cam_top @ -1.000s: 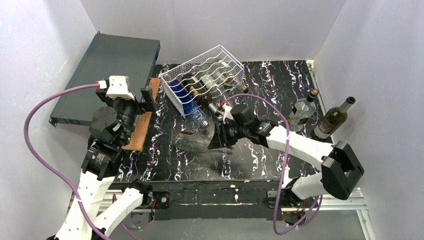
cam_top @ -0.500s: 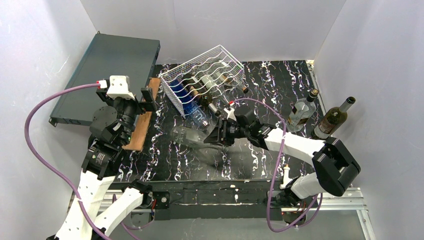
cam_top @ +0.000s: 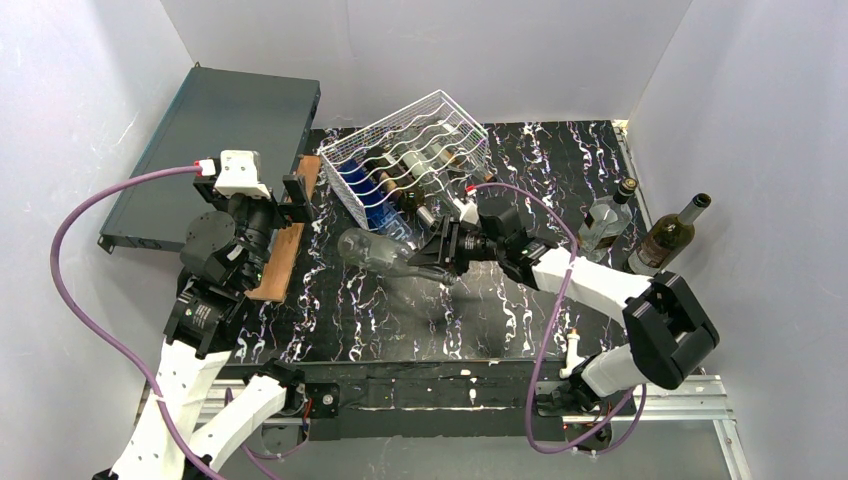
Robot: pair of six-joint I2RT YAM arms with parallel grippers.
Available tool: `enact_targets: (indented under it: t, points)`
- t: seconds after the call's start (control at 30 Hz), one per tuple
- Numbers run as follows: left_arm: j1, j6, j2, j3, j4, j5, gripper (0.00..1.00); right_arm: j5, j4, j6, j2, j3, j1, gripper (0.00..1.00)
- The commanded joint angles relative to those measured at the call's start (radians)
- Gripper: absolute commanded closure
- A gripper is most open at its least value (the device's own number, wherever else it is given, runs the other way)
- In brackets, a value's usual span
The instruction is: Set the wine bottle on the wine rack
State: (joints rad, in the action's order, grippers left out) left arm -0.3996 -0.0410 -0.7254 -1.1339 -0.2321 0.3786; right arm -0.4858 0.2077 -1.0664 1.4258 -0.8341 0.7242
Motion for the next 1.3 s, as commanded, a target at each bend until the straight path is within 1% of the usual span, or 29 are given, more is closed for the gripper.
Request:
enact_targets:
  t: [0.0, 0.03, 0.1, 0.17, 0.27, 0.37, 0.43, 0.63, 0.7, 0.77, 0.8, 0.83, 0.93, 1.0, 1.13, 1.27]
  points:
    - [0.001, 0.001, -0.003, 0.002, 0.023, 0.011, 0.01, -0.107, 0.036, 0.206, 0.010, -0.113, 0.014, 0.99]
    - [0.000, 0.002, -0.003, 0.002, 0.023, 0.010, 0.01, -0.092, -0.029, 0.318, 0.021, -0.129, 0.021, 0.99]
    - [0.001, 0.004, -0.004, 0.003, 0.023, 0.008, 0.01, -0.061, -0.150, 0.470, 0.050, -0.161, 0.043, 0.99]
    - [0.000, 0.005, -0.006, 0.003, 0.023, 0.006, 0.01, -0.030, -0.232, 0.598, 0.085, -0.184, 0.068, 0.99]
    - [0.000, 0.006, -0.009, 0.003, 0.021, 0.005, 0.01, 0.060, -0.308, 0.745, 0.130, -0.194, 0.106, 0.99]
    - [0.000, 0.003, -0.009, 0.003, 0.022, 0.008, 0.01, 0.233, -0.364, 0.890, 0.174, -0.187, 0.160, 0.99]
    - [0.000, 0.002, -0.011, 0.005, 0.023, 0.008, 0.01, 0.322, -0.365, 0.945, 0.199, -0.173, 0.194, 0.99]
    - [0.001, 0.001, -0.016, 0.002, 0.022, 0.008, 0.01, 0.546, -0.228, 1.014, 0.217, -0.071, 0.283, 0.99]
    - [0.000, 0.001, -0.017, 0.002, 0.022, 0.009, 0.01, 0.560, -0.155, 1.013, 0.214, -0.029, 0.296, 0.99]
    - [-0.001, 0.002, -0.019, 0.003, 0.022, 0.008, 0.01, 0.576, -0.119, 1.002, 0.220, -0.004, 0.303, 0.99]
    - [0.001, 0.001, -0.020, 0.002, 0.022, 0.007, 0.01, 0.576, -0.113, 0.998, 0.226, 0.002, 0.306, 0.95]
    - [0.001, 0.002, -0.020, 0.003, 0.022, 0.006, 0.01, 0.590, -0.113, 0.992, 0.229, 0.006, 0.312, 0.88]
    - [0.000, 0.003, -0.024, 0.003, 0.021, 0.004, 0.01, 0.576, -0.098, 0.989, 0.223, 0.026, 0.320, 0.78]
    - [0.001, 0.004, -0.026, 0.003, 0.020, 0.002, 0.01, 0.570, -0.086, 0.982, 0.215, 0.042, 0.320, 0.62]
    - [0.001, 0.006, -0.030, 0.003, 0.019, 0.002, 0.01, 0.585, -0.083, 0.992, 0.230, 0.040, 0.327, 0.49]
    - [0.001, 0.006, -0.031, 0.003, 0.020, 0.000, 0.01, 0.612, -0.076, 1.010, 0.266, 0.021, 0.342, 0.40]
